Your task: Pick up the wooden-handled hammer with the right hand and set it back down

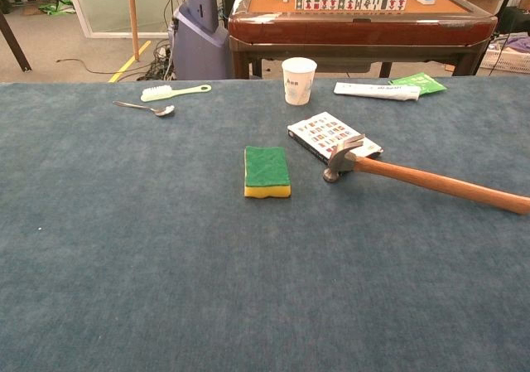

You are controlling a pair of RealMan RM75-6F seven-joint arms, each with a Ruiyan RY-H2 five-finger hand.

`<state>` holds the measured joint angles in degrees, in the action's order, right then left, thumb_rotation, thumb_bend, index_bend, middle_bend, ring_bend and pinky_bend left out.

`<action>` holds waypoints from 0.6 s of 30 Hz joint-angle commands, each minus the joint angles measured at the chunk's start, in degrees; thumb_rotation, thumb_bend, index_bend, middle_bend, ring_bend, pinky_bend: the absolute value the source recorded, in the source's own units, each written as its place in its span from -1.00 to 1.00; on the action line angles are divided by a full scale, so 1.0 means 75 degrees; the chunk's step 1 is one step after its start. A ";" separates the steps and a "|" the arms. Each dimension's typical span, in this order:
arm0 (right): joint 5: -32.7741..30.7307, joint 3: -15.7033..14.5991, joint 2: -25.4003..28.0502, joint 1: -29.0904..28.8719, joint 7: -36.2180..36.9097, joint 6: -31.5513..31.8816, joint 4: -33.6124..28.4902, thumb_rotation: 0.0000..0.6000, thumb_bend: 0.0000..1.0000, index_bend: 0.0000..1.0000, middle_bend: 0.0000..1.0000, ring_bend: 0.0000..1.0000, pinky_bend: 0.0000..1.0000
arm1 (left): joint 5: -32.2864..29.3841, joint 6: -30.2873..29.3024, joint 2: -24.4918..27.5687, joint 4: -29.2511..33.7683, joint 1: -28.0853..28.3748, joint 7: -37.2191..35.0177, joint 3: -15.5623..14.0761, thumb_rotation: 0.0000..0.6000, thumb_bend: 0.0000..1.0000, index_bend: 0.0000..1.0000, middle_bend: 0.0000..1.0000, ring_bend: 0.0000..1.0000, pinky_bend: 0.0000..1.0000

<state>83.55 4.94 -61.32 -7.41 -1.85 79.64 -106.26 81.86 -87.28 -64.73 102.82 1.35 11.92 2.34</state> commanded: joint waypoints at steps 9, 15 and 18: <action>-0.1156 0.0520 -0.0207 -0.1094 -0.0962 -0.1451 -0.0180 1.00 -0.50 -0.35 -0.21 -0.52 -0.48 | -0.0031 -0.0064 0.0017 -0.0017 -0.0067 -0.0024 -0.0023 1.00 -0.55 -0.73 -0.81 -0.85 -0.96; -0.1790 0.0745 -0.0631 -0.1755 -0.1093 -0.2267 0.0167 1.00 -0.50 -0.35 -0.21 -0.52 -0.48 | -0.0045 -0.0078 0.0028 -0.0045 -0.0098 -0.0069 -0.0035 1.00 -0.55 -0.73 -0.81 -0.85 -0.96; -0.2127 0.0839 -0.0881 -0.2086 -0.1158 -0.2654 0.0419 1.00 -0.50 -0.35 -0.24 -0.54 -0.48 | -0.0033 -0.0079 0.0035 -0.0061 -0.0105 -0.0098 -0.0041 1.00 -0.55 -0.73 -0.81 -0.85 -0.96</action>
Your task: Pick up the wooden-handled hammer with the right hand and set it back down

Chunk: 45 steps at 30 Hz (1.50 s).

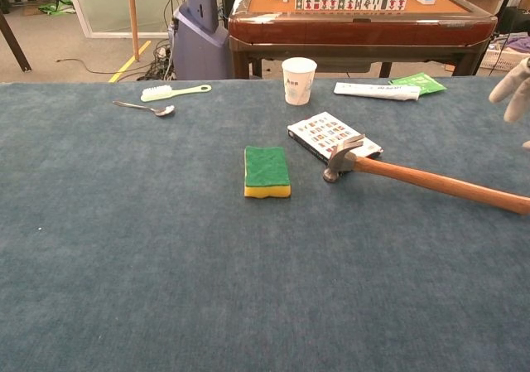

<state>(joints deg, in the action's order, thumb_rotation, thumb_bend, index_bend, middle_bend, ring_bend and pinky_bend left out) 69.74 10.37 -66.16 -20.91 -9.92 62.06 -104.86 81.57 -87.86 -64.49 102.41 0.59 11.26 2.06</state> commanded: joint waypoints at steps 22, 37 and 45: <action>-0.2288 0.0156 -0.1821 -0.1728 -0.0749 -0.1606 0.2100 1.00 -0.50 -0.44 -0.37 -0.64 -0.48 | 0.0034 0.0026 -0.0037 -0.0082 -0.0036 -0.0065 -0.0037 1.00 -0.55 -0.73 -0.81 -0.85 -0.96; -0.2851 0.0163 -0.2629 -0.2263 -0.0574 -0.2054 0.3100 1.00 -0.37 -0.44 -0.29 -0.64 -0.48 | -0.0012 0.0046 -0.0037 -0.0077 -0.0043 -0.0025 -0.0031 1.00 -0.55 -0.73 -0.81 -0.85 -0.96; -0.2988 0.0140 -0.2824 -0.2443 -0.0598 -0.2124 0.3311 1.00 -0.34 -0.44 -0.23 -0.63 -0.48 | -0.0022 0.0060 -0.0054 -0.0114 -0.0031 -0.0039 -0.0015 1.00 -0.55 -0.73 -0.81 -0.85 -0.96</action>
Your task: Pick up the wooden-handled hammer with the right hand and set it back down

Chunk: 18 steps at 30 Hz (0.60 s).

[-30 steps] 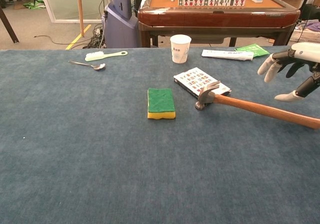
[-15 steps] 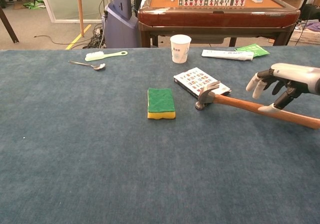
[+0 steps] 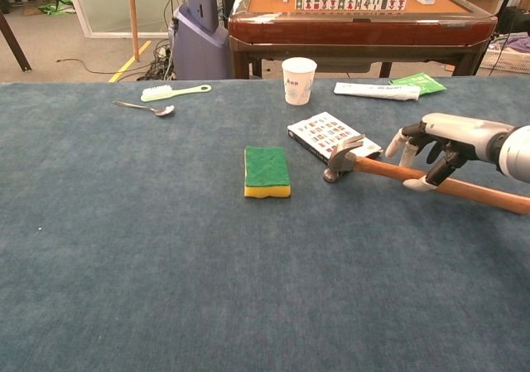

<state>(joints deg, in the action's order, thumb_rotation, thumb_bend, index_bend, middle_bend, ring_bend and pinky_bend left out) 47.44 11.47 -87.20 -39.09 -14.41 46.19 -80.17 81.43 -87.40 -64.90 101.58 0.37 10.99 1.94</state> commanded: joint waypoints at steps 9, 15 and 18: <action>-0.0051 -0.0053 -0.0139 -0.0108 0.0053 -0.0025 0.0133 1.00 -0.25 -0.44 -0.21 -0.62 -0.48 | 0.0001 -0.0014 -0.0008 -0.0004 -0.0010 -0.0004 0.0001 1.00 -0.55 -0.73 -0.81 -0.85 -0.96; -0.0031 -0.0082 -0.0192 -0.0125 0.0132 -0.0029 0.0206 1.00 -0.20 -0.42 -0.19 -0.60 -0.48 | -0.0007 -0.0006 0.0002 0.0009 -0.0007 0.0004 0.0006 1.00 -0.55 -0.73 -0.81 -0.85 -0.96; -0.0004 -0.0101 -0.0209 -0.0136 0.0158 -0.0047 0.0231 1.00 -0.15 -0.40 -0.18 -0.60 -0.48 | -0.0005 0.0005 -0.0004 0.0010 0.0001 0.0013 0.0006 1.00 -0.55 -0.73 -0.81 -0.85 -0.96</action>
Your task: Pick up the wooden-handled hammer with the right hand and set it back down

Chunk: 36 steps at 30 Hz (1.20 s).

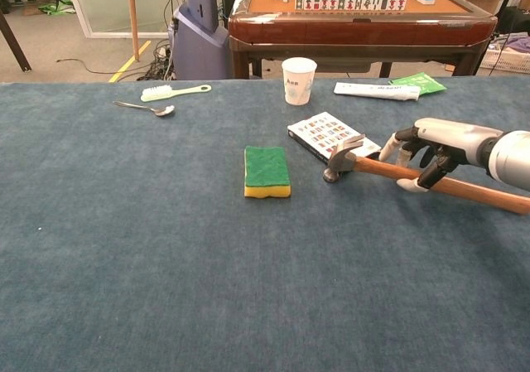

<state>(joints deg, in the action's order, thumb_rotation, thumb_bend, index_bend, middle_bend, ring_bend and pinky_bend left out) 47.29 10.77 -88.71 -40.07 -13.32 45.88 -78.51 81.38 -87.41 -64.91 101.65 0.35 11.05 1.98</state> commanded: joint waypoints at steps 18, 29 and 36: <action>0.0052 -0.0096 -0.0112 -0.0120 0.0022 -0.0116 0.0147 1.00 -0.01 -0.25 -0.16 -0.59 -0.48 | -0.0049 0.0032 0.0009 0.0003 0.0014 0.0011 0.0015 1.00 -0.55 -0.73 -0.81 -0.85 -0.96; -0.0025 -0.0107 -0.0229 -0.0192 0.0052 -0.0206 0.0300 1.00 0.14 -0.25 -0.16 -0.59 -0.48 | -0.0080 0.0017 0.0030 -0.0010 -0.0029 -0.0012 -0.0011 1.00 -0.55 -0.73 -0.81 -0.85 -0.96; -0.0013 -0.0115 -0.0217 -0.0200 0.0098 -0.0225 0.0289 1.00 0.30 -0.25 -0.16 -0.59 -0.48 | -0.0083 0.0035 0.0038 0.0002 -0.0026 -0.0004 -0.0016 1.00 -0.55 -0.73 -0.81 -0.85 -0.96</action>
<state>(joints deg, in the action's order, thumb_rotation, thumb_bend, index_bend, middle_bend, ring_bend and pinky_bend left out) 47.19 9.90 -90.34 -41.57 -12.58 44.19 -76.35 80.76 -87.14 -64.63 101.66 0.16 11.03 1.86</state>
